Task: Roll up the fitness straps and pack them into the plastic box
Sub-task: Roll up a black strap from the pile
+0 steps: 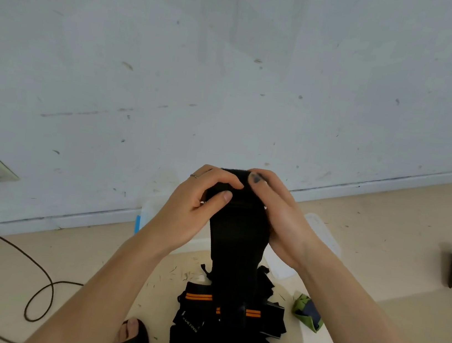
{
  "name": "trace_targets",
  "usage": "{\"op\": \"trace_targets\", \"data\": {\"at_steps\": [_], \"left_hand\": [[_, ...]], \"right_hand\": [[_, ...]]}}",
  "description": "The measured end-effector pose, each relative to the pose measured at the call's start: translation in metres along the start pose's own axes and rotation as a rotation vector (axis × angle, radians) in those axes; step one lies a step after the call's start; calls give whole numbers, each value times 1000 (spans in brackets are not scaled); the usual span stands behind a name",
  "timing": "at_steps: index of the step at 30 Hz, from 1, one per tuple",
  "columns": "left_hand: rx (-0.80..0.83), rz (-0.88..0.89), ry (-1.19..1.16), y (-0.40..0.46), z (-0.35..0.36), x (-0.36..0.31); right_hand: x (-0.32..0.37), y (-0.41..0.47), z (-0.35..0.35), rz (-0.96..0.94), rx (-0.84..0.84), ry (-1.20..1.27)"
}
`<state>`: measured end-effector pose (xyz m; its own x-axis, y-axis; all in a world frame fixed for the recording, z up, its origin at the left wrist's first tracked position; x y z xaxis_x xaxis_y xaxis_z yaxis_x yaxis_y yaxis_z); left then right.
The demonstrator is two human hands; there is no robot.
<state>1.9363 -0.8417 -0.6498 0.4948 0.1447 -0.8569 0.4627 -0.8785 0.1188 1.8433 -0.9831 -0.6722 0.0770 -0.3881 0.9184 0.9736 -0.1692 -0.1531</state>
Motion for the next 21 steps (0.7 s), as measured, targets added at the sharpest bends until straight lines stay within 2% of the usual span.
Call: {"op": "trace_targets", "data": {"at_steps": [4,9,15,21], "left_hand": [[1,-107,-254,0,4,0],[-12,-107,-218,0,0,-1],[21,-182,-522,2,0,5],[-16,-174,-454,1,3,4]], "right_hand": [[0,-2,0,-55,-8,-6],[3,-2,-1,-69,47,6],[3,1,-4,-114,44,-68],[3,0,-6,-138,48,-166]]}}
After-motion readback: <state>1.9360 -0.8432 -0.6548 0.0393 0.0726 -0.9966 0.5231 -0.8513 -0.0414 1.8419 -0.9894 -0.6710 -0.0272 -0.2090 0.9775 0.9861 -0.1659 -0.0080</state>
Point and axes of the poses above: each hand's wrist, its own y-axis towards the middle knuckle, its own z-axis out of the palm, x = y × z, the point moved 3 cm from there along y, towards the middle knuckle, and after that the axes turned 11 degrees about x, right-handed, at the moved point
